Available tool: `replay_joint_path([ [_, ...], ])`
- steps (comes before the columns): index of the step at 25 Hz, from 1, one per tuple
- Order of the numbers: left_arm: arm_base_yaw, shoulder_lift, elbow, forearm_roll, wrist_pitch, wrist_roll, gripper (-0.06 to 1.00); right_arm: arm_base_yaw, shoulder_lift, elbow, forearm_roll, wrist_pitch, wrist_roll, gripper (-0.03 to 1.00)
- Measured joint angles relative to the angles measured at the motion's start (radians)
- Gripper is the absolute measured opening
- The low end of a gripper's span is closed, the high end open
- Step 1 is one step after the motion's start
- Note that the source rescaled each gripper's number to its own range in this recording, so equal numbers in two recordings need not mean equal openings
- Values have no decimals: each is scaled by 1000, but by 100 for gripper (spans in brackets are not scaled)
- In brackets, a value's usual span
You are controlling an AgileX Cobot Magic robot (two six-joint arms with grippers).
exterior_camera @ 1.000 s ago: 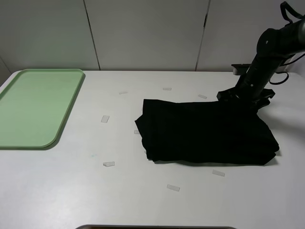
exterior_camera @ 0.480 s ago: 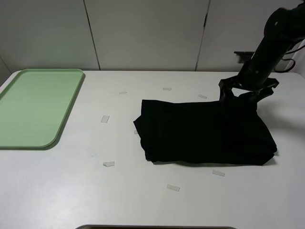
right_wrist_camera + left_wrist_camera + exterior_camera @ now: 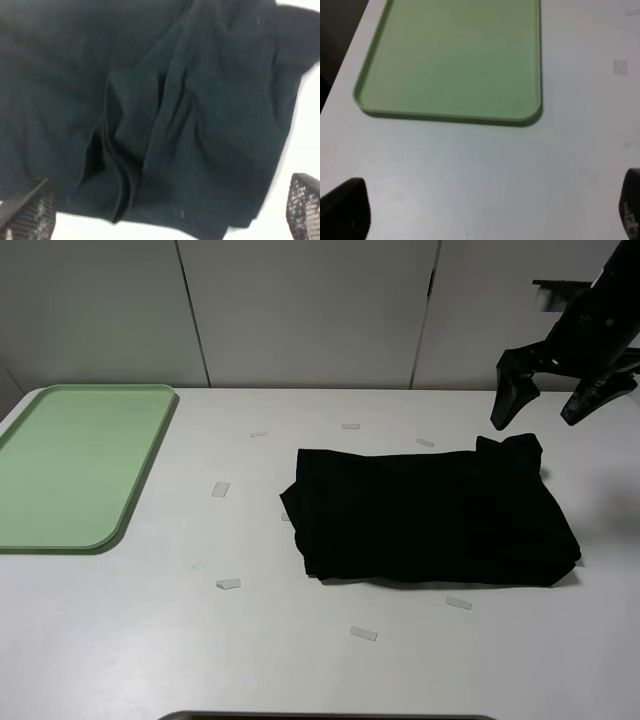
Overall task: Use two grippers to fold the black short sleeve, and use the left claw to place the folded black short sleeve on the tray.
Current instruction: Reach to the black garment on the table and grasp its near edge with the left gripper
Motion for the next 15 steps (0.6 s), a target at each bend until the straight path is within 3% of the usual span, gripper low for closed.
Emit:
replay_joint_path([
  [6, 0, 0, 0, 0, 0, 0, 100, 0, -123, 27, -12, 52, 4, 100],
  [15, 0, 0, 0, 0, 0, 0, 100, 0, -463, 276, -22, 56, 50, 100],
])
